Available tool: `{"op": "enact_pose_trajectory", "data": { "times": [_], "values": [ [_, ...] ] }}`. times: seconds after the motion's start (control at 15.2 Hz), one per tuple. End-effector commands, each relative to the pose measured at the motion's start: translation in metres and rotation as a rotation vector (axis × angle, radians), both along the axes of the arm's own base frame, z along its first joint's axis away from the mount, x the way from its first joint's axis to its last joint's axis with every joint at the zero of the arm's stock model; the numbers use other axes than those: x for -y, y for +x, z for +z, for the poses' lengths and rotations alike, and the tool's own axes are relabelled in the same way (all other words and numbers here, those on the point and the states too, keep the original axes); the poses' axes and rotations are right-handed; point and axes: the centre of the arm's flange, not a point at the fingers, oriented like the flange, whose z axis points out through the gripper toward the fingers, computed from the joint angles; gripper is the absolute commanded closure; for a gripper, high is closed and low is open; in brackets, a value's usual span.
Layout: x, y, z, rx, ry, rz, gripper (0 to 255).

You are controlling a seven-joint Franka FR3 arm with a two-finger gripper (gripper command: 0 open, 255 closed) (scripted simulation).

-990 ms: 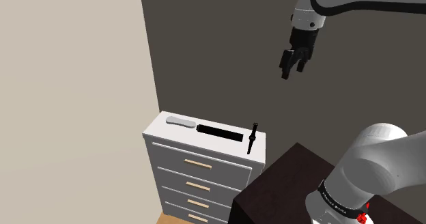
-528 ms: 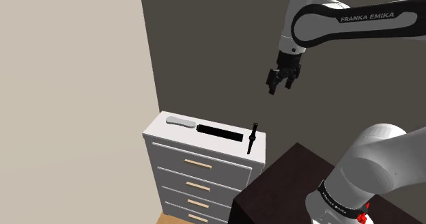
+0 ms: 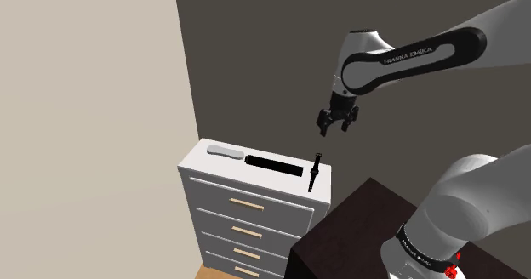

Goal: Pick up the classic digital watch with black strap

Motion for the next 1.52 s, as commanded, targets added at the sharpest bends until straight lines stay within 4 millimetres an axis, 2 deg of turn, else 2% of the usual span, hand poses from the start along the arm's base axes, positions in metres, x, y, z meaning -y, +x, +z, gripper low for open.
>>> {"op": "enact_pose_trajectory", "data": {
  "times": [0.0,0.33,0.86,0.99,1.06,1.45],
  "values": [
    [-0.001,0.007,-0.025,0.007,0.008,-0.035,0],
    [0.003,0.028,-0.087,0.017,0.031,-0.119,0],
    [0.004,0.029,-0.131,0.018,0.032,-0.125,0],
    [0.004,0.029,-0.131,0.018,0.032,-0.125,0],
    [0.005,0.029,-0.131,0.018,0.032,-0.125,255],
    [0.005,0.03,-0.131,0.018,0.032,-0.125,255]
  ]
}}
